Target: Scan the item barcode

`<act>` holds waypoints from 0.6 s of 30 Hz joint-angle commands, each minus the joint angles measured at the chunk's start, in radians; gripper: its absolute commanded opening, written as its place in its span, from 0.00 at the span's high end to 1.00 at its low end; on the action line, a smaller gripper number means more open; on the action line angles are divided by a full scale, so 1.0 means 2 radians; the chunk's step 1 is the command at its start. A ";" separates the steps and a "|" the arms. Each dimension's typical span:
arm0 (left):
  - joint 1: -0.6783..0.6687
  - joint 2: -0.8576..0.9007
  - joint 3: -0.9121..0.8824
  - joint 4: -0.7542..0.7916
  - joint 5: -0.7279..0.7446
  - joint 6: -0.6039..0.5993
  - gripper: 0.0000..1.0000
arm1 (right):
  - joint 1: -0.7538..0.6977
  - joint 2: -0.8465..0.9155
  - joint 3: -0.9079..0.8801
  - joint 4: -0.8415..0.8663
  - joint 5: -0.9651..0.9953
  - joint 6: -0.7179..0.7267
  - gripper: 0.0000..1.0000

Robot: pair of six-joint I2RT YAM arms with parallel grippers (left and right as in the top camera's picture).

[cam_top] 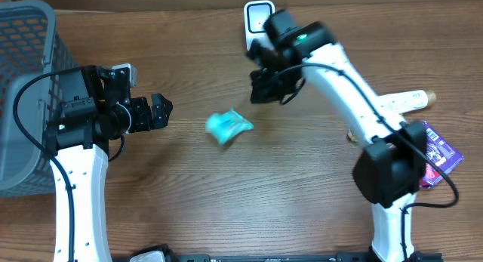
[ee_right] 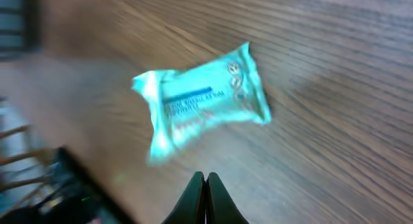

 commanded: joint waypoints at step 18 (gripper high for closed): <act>-0.001 -0.002 0.007 0.000 0.006 0.006 0.00 | 0.140 0.026 -0.024 0.102 0.218 0.010 0.00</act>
